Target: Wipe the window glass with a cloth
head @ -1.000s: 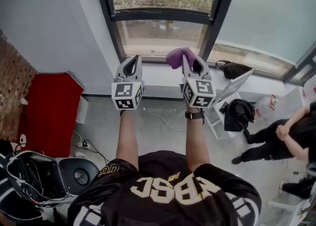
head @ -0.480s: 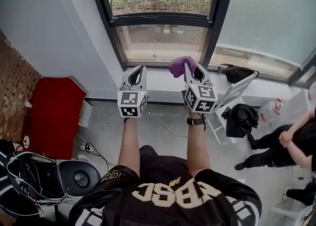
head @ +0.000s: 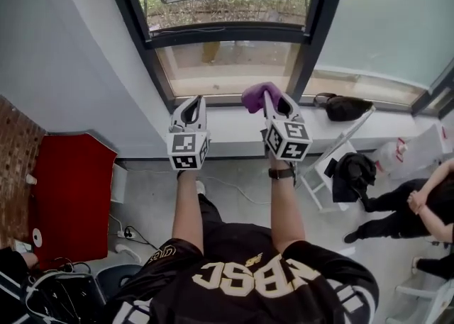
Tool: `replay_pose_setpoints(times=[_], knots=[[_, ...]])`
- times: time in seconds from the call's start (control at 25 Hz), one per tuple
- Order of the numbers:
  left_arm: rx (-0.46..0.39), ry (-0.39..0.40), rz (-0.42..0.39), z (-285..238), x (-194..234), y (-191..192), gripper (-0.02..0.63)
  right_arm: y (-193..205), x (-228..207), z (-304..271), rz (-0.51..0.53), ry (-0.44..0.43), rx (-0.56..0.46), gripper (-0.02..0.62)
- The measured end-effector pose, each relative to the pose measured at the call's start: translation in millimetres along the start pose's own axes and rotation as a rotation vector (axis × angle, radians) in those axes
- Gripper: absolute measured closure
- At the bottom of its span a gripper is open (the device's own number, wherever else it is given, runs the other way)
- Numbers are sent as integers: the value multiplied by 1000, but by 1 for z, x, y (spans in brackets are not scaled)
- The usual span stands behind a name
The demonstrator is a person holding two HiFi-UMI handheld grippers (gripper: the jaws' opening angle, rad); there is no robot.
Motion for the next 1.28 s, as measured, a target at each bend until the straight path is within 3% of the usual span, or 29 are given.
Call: replay_pose_setpoints(times=[0.16, 0.36, 0.6, 0.96, 1.12, 1.28], knots=[[-12, 79, -34, -57, 49, -1, 589, 1, 16, -74, -35, 32, 4, 512], [-45, 141, -12, -117, 123, -5, 589, -5, 60, -164, -20, 33, 17, 512], [-1, 202, 34, -163, 175, 34, 589, 25, 96, -247, -26, 30, 93, 512], [34, 234, 90, -215, 181, 66, 589, 42, 89, -293, -20, 41, 98, 512], [63, 234, 88, -240, 160, 82, 589, 53, 56, -299, -35, 31, 111, 512], [72, 183, 83, -272, 129, 86, 589, 56, 0, -304, -59, 21, 91, 512]])
Point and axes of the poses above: the fingertips, and each gripper's own axes: z backward along the fingers, x to its left, y out of its underside, the point moved 2 cm from there along z, backward along the fingers, and after that the axes turned 1 degree about -z, right-handed, at the moved point
